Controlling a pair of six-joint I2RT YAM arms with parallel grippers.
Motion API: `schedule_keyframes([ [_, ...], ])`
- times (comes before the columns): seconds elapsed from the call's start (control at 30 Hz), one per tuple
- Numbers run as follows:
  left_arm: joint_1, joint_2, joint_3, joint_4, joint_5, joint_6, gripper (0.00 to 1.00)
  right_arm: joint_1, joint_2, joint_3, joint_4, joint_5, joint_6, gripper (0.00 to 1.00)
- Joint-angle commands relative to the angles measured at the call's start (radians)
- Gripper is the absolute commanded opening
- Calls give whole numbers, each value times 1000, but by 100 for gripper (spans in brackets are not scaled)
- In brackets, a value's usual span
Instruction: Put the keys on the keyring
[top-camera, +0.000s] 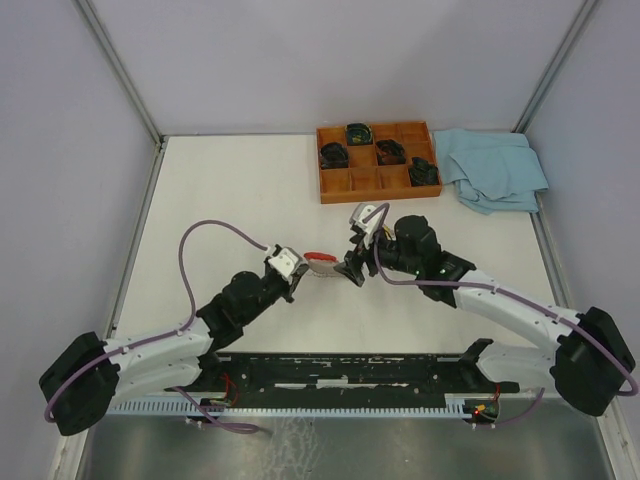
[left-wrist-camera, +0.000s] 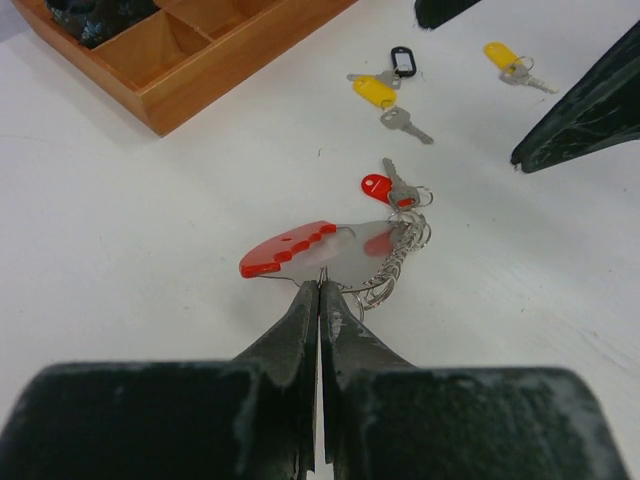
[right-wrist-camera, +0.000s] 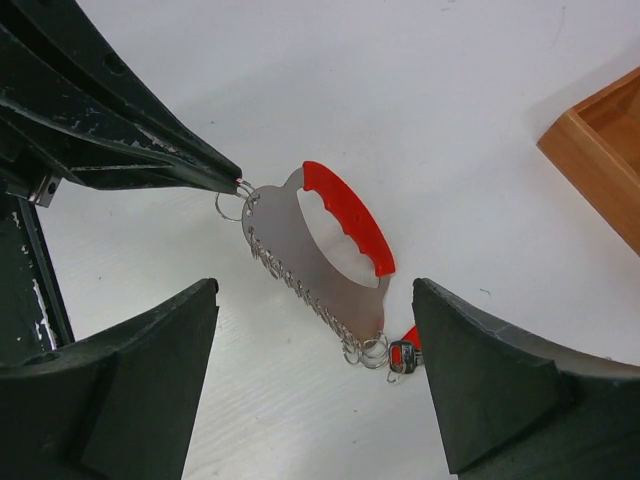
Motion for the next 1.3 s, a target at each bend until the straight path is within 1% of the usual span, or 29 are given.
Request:
schedule_keyframes([
  [0.0,12,-19,-66,314,40,-59,3,-1,64,57,71,-77,-16,84],
  [0.07,23,-12,-93,361,49,-78,3,-2,103,84,53,-107,-19,80],
  [0.17,40,-8,-109,389,66,-95,3,-2,155,114,38,-126,-18,76],
  [0.3,66,-5,-140,453,101,-126,3,-1,208,130,69,-161,-9,72],
  [0.4,100,13,-173,526,143,-166,3,-2,253,158,82,-231,-10,69],
  [0.5,140,35,-174,552,210,-197,3,-3,272,203,34,-307,-51,65],
  [0.57,157,40,-178,578,244,-208,3,-8,271,210,12,-328,-90,64],
  [0.7,196,68,-176,621,308,-216,3,-29,256,201,18,-352,-122,60],
  [0.83,254,134,-155,674,444,-244,3,-44,256,222,-18,-405,-157,60],
  [0.97,291,203,-132,736,536,-264,3,-53,247,241,-59,-402,-198,60],
  [1.17,296,259,-53,682,623,-211,3,-62,202,245,-88,-350,-219,60],
  [1.23,296,265,-23,646,648,-181,3,-62,179,246,-87,-319,-209,62],
  [1.27,296,266,-11,631,658,-164,3,-62,166,248,-88,-302,-209,70],
])
